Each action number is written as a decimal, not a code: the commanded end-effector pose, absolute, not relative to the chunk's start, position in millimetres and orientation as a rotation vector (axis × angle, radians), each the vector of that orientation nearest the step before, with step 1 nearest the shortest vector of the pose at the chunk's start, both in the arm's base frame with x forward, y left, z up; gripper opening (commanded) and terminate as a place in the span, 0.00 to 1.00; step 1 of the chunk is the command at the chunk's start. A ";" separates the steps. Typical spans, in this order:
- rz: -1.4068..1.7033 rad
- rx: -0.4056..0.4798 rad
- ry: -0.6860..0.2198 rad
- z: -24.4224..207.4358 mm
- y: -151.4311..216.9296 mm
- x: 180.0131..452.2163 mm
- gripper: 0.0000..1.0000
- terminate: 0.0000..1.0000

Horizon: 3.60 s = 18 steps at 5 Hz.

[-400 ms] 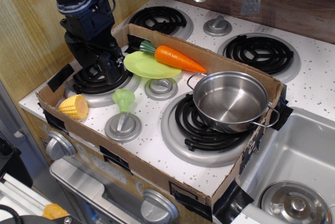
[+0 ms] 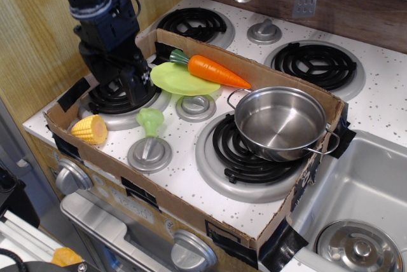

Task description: Take carrot off plate

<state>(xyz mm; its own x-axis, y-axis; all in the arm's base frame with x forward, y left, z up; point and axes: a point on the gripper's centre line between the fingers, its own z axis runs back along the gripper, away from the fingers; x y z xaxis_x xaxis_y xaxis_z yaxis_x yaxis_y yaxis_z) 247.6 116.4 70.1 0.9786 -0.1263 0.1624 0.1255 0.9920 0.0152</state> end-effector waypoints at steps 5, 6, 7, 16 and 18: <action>-1.408 0.024 -0.208 89.3 133.8 333.0 1.00 0.00; -1.458 0.056 -0.151 83.8 127.7 344.8 1.00 0.00; -1.459 0.085 -0.151 74.7 118.5 353.0 1.00 0.00; -1.355 0.091 -0.292 33.0 89.6 360.3 1.00 0.00; -1.376 -0.053 -0.266 26.3 87.7 362.3 0.00 0.00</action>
